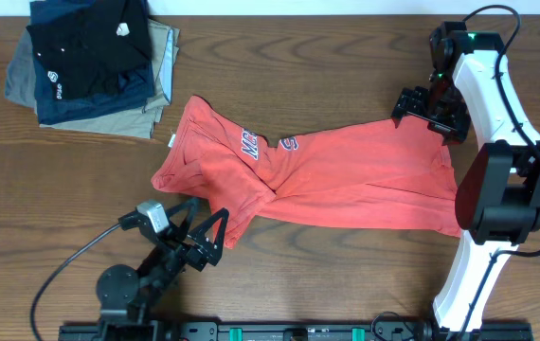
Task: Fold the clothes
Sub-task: 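Reach the left gripper to the shirt's left side and grasp it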
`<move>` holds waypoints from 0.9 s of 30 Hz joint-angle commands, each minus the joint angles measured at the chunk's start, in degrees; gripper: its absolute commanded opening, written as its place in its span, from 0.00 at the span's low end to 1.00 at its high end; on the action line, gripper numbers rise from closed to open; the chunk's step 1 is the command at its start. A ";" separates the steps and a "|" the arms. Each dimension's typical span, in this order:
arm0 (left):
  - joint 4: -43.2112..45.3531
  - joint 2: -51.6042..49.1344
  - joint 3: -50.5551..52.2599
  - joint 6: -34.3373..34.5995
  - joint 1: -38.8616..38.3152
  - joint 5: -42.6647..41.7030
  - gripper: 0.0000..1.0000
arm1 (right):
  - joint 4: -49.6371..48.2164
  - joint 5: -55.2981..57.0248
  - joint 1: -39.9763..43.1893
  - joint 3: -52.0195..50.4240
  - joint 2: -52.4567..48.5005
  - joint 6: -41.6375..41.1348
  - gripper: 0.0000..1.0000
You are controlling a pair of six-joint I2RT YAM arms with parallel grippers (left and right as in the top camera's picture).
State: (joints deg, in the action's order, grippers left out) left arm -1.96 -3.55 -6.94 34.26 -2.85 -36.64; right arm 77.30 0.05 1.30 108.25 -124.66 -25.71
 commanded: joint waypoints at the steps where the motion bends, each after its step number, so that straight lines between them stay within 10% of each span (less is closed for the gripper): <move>1: -3.13 -5.20 -9.53 -9.27 -0.13 -2.38 0.98 | 0.02 1.03 0.87 -0.15 1.42 -1.03 0.99; 11: -36.79 -40.59 -43.36 -30.25 -2.21 5.88 0.98 | 0.02 1.03 0.90 -0.15 1.42 -1.03 0.99; 16: -48.39 -52.87 -54.75 -30.18 -10.12 18.38 0.98 | 0.00 1.03 0.28 -0.15 1.42 -1.01 0.99; 24: -40.44 -60.89 -56.30 -25.40 -19.85 11.52 0.98 | 0.02 1.03 0.17 -0.15 1.42 -1.01 0.99; 27: -40.50 -63.76 -56.30 -15.28 -23.19 25.55 0.98 | 0.00 1.01 0.07 -0.15 1.42 -1.03 0.99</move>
State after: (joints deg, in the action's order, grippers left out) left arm -42.09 -65.04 -62.17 9.56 -23.38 -21.76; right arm 77.25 0.25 1.26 107.92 -124.66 -25.71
